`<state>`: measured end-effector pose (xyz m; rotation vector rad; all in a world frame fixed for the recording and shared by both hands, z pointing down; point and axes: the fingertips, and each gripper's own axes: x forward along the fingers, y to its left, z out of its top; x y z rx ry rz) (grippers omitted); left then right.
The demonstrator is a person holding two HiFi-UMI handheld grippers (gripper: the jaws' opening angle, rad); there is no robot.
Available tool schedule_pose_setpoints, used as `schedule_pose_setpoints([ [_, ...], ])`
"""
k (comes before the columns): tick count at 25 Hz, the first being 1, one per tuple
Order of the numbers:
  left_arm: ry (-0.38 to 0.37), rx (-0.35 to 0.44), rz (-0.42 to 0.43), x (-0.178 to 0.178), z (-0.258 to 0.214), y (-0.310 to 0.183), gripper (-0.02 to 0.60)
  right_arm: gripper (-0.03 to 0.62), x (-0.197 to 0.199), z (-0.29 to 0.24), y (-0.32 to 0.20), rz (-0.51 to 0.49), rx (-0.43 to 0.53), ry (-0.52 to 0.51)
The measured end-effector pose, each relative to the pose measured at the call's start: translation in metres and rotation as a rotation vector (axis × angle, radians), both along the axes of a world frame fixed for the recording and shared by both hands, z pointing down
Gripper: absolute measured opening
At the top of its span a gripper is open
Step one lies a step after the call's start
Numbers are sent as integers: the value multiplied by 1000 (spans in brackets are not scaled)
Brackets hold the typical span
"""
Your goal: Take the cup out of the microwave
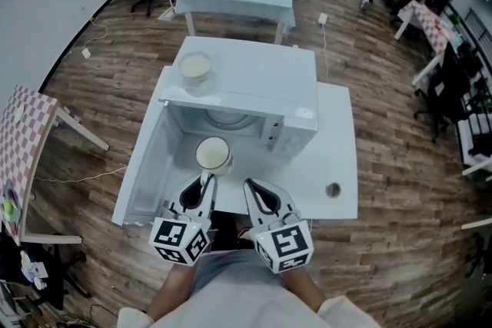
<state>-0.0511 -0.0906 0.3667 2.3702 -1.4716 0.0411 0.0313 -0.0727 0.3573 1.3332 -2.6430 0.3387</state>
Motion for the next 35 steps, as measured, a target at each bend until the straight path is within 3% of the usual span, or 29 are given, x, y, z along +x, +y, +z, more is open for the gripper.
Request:
schedule_pose_setpoints([
  [7, -22, 72, 14, -2, -45, 10, 67, 21, 8, -19, -6, 15, 31, -5],
  [11, -1, 71, 30, -6, -62, 16, 67, 21, 11, -36, -6, 0, 51, -25],
  [23, 20, 82, 36, -14, -68, 16, 67, 21, 20, -66, -13, -138, 60, -65],
  [35, 26, 46, 66, -11, -62, 14, 67, 21, 18, -71, -10, -160, 29, -70],
])
